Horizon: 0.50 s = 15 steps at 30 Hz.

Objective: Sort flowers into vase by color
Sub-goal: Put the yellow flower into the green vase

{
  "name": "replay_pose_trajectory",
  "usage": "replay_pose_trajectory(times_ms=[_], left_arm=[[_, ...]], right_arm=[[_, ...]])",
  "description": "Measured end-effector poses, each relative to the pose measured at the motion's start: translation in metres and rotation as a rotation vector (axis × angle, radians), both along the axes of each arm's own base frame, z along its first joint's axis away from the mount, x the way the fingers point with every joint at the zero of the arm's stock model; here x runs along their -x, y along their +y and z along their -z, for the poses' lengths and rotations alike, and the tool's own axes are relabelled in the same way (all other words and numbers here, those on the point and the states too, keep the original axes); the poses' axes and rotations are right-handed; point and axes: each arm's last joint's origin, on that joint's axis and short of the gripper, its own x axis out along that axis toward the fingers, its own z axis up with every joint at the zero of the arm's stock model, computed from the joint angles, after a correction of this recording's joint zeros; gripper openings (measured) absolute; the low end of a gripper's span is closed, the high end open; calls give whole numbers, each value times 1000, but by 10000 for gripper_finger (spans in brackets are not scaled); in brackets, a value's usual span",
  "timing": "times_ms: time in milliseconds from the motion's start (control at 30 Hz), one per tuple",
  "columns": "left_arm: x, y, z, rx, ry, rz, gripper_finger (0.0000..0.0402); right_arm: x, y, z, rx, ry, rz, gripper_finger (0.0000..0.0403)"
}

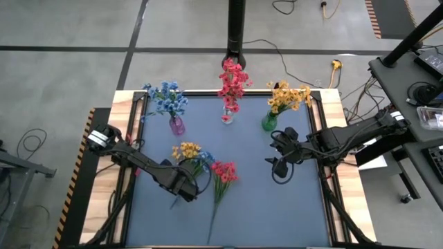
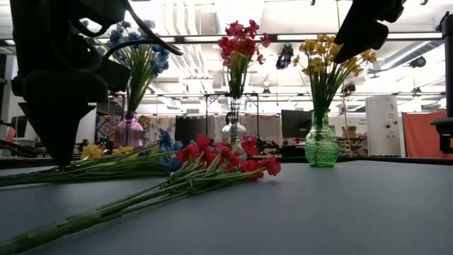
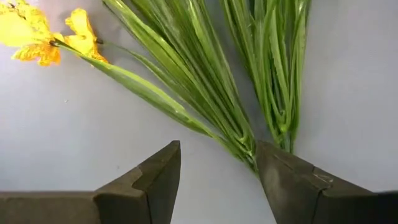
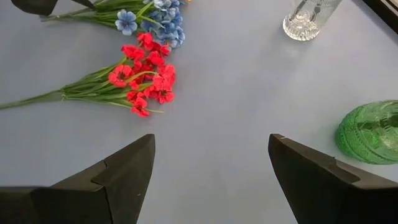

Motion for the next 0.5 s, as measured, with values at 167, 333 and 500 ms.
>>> replay_pose_trajectory(times_ms=[167,333,500], left_arm=[[9,4,-1,-36,93,-20,191],[17,7,-3,-36,190,-37,191],[17,6,-3,4,201,-20,191]], right_arm=[[0,0,0,6,-5,6,304],[0,0,0,13,-8,12,304],[-1,-1,-1,17,-13,15,304]])
